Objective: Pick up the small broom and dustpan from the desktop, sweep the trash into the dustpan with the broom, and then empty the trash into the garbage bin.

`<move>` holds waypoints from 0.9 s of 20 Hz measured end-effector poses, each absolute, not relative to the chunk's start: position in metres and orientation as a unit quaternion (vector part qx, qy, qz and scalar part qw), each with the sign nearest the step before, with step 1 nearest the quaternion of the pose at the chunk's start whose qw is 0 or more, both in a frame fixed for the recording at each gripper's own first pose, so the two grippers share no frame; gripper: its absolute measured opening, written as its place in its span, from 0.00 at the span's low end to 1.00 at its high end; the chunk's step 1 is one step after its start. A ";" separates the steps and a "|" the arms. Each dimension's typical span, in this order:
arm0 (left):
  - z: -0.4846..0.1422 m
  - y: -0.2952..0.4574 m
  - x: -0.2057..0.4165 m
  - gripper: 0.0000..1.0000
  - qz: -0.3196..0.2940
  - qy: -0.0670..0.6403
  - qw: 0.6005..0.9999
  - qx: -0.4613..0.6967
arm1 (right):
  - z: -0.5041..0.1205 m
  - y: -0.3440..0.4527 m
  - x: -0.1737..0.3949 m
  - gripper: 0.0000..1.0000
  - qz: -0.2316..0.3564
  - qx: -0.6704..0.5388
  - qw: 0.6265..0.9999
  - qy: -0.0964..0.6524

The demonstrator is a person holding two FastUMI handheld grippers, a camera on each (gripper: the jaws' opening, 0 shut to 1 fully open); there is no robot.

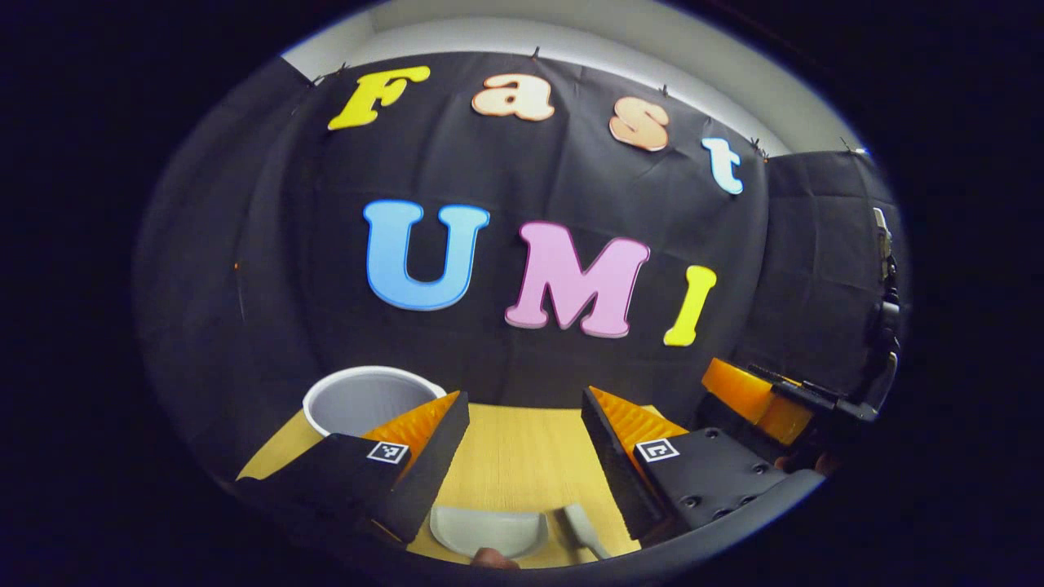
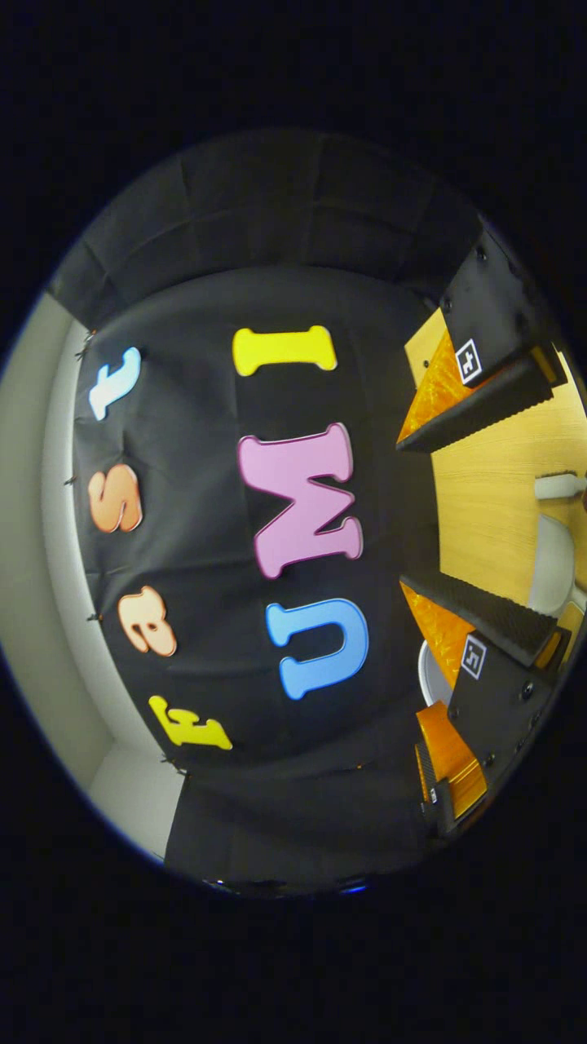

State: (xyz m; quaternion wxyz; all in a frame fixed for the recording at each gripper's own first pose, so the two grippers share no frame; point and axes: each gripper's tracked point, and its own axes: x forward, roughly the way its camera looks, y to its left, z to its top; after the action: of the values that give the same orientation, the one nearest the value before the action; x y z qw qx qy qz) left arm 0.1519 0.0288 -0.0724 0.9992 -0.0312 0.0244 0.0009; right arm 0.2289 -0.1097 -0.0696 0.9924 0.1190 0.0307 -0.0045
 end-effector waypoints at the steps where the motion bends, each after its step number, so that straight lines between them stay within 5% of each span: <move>1: -0.062 0.034 0.146 0.82 0.007 0.001 1.000 -0.019 | -0.062 -0.104 0.225 0.95 -0.001 0.107 0.994 0.021; 7: -0.067 0.037 0.123 0.82 -0.013 -0.010 1.000 -0.006 | -0.026 -0.066 0.222 0.94 -0.006 0.063 0.997 -0.039; 18: -0.049 0.018 0.107 0.82 0.059 0.004 0.998 0.013 | -0.064 -0.022 0.213 0.95 0.089 0.059 0.994 0.013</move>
State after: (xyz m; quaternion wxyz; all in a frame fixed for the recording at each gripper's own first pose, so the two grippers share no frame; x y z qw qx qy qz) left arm 0.1075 0.0182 -0.0492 0.9982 0.0130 0.0036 0.0587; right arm 0.2135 -0.0224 -0.0645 0.9942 0.0593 0.0131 0.0887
